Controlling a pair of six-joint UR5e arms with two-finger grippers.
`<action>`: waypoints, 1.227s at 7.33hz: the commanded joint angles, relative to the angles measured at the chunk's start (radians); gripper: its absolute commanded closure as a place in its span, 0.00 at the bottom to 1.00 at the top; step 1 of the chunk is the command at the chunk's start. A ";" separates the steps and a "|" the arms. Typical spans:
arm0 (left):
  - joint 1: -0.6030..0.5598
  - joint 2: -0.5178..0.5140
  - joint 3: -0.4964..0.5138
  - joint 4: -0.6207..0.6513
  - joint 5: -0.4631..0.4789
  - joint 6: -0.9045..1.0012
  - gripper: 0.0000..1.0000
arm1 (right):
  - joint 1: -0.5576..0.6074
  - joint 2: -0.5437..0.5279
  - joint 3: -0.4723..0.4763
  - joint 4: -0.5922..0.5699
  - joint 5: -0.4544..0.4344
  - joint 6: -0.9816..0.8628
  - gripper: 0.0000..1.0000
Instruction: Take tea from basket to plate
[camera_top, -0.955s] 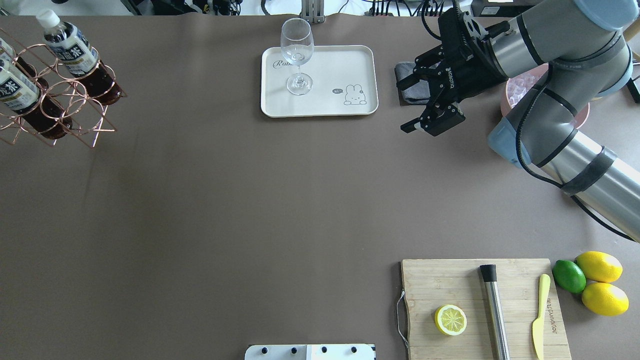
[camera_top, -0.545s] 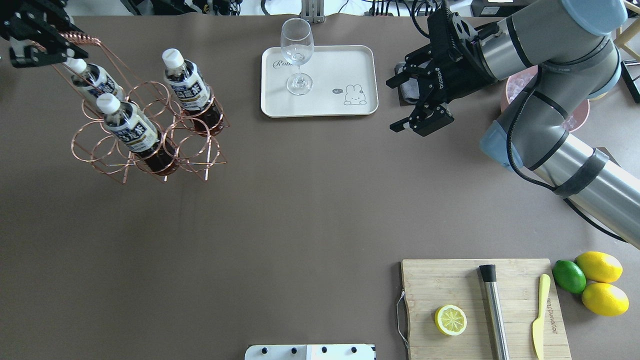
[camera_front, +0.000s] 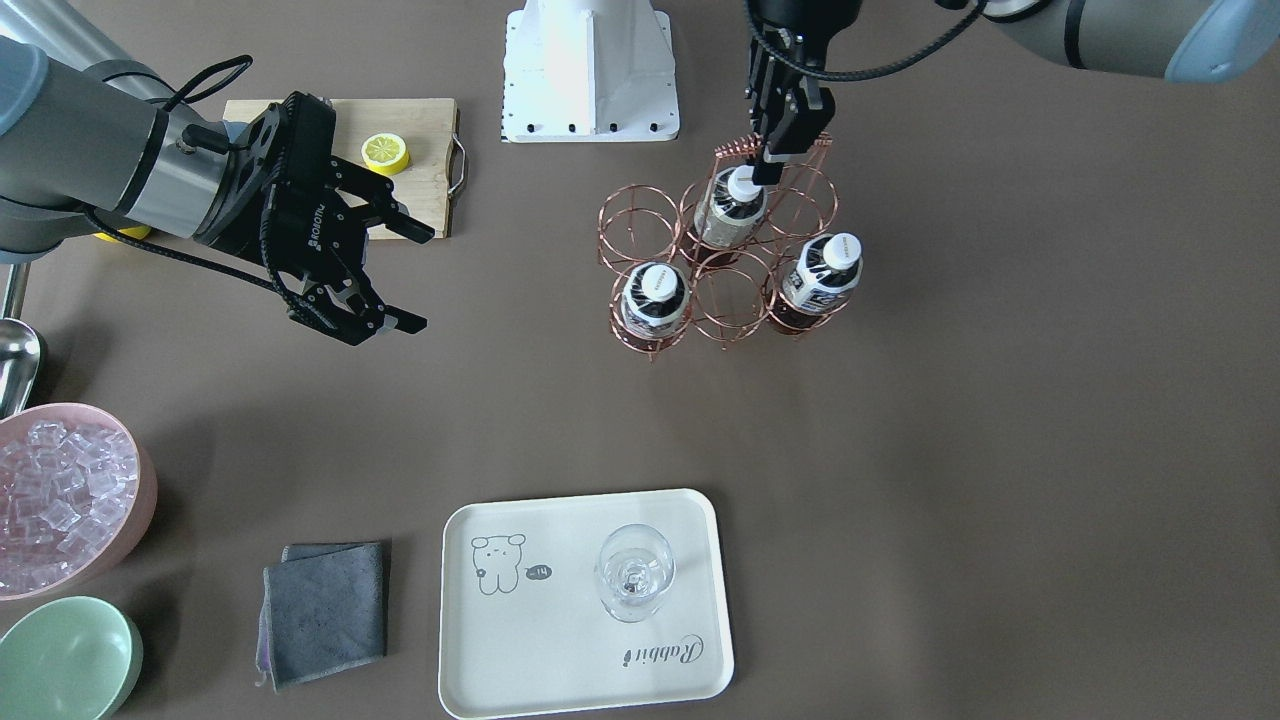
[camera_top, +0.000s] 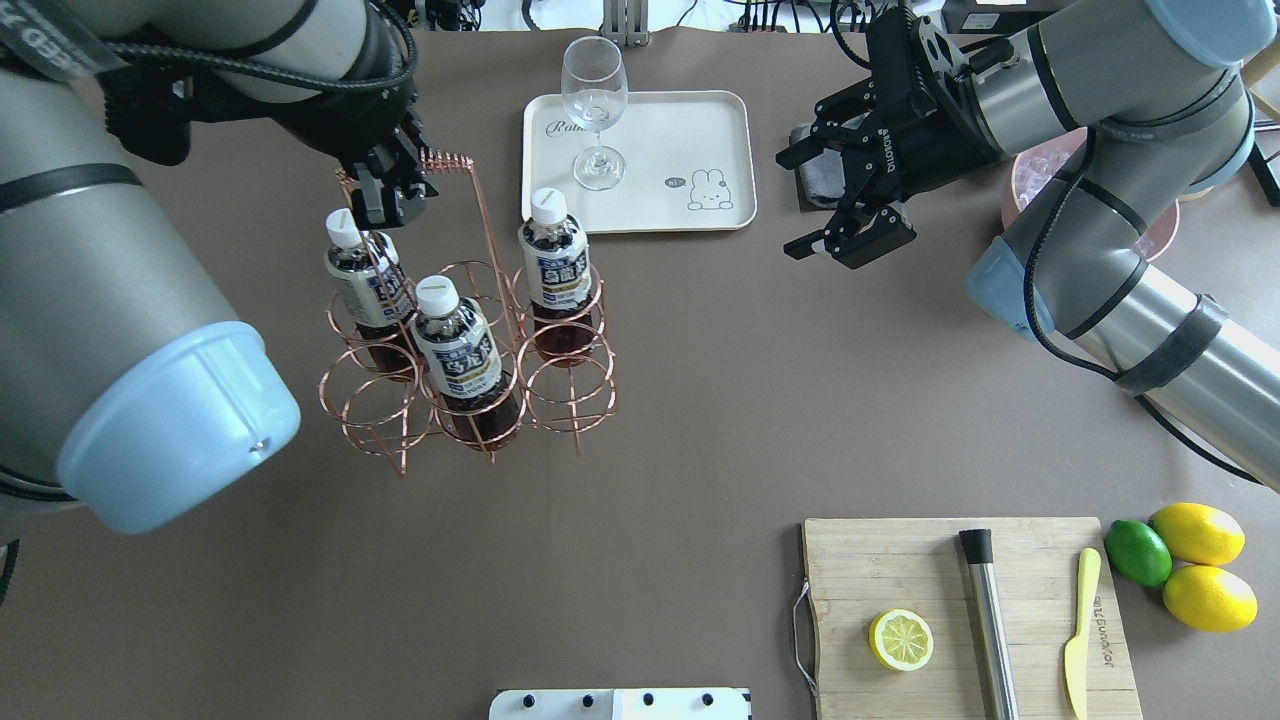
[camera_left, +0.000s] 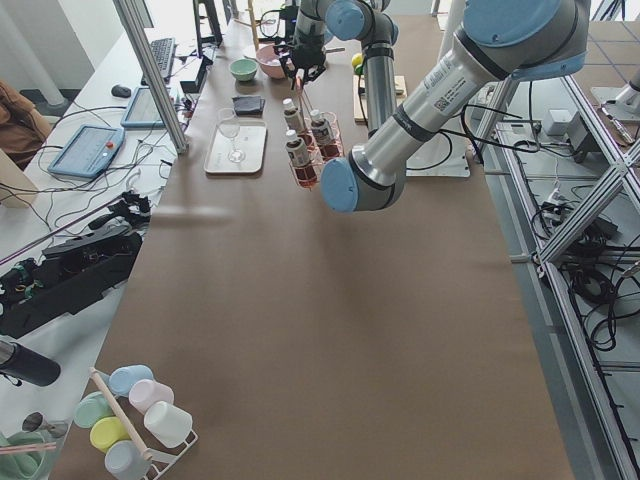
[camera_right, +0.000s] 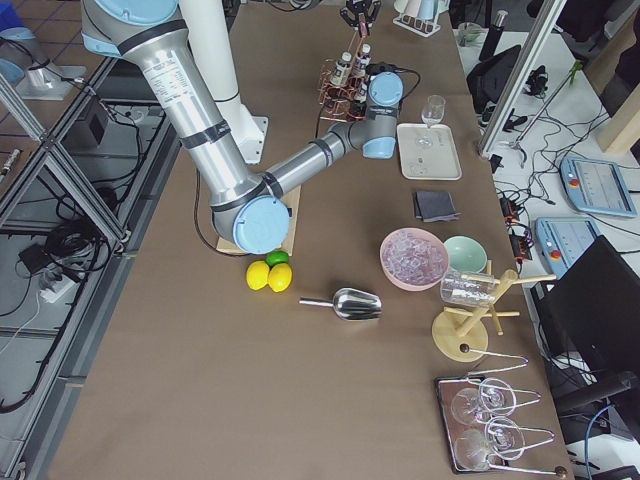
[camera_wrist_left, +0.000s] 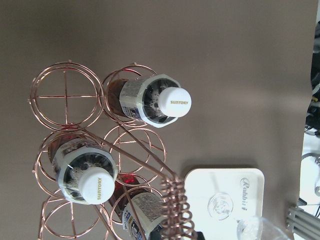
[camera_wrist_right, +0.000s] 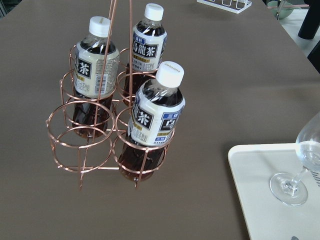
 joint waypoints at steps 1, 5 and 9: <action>0.141 -0.093 0.065 0.000 0.029 -0.043 1.00 | 0.001 -0.004 0.009 0.012 -0.002 0.000 0.00; 0.327 -0.109 0.123 -0.093 0.251 -0.178 1.00 | 0.001 -0.001 0.011 0.017 -0.011 0.000 0.00; 0.353 -0.134 0.165 -0.122 0.291 -0.183 1.00 | 0.000 0.004 0.009 0.037 -0.018 0.000 0.00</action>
